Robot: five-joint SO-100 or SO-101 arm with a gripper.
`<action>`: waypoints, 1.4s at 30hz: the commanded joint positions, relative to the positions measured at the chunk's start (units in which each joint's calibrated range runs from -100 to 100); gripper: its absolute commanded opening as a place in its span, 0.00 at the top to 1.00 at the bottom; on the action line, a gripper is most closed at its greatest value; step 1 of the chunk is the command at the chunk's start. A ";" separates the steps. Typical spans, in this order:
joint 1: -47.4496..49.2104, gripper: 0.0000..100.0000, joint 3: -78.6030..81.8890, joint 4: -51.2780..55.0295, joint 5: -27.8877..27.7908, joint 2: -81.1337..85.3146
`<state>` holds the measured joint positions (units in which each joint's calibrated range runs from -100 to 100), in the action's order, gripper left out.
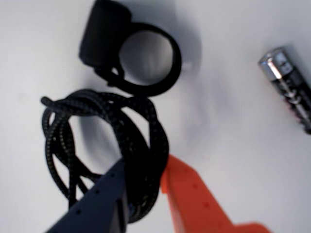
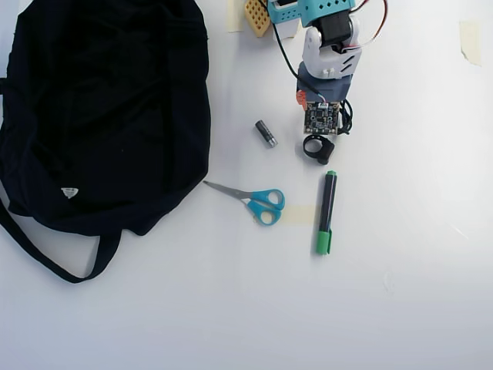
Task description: Put the cable into the black bag
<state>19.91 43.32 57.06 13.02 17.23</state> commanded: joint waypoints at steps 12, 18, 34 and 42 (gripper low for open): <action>-0.47 0.98 -3.78 12.53 -2.58 28.17; -3.91 0.98 -3.34 13.13 -10.45 33.56; -36.37 0.98 -3.25 5.21 -18.10 33.06; -52.30 0.98 -3.52 -11.07 -14.38 28.00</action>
<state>-27.26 42.22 52.68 -1.83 48.69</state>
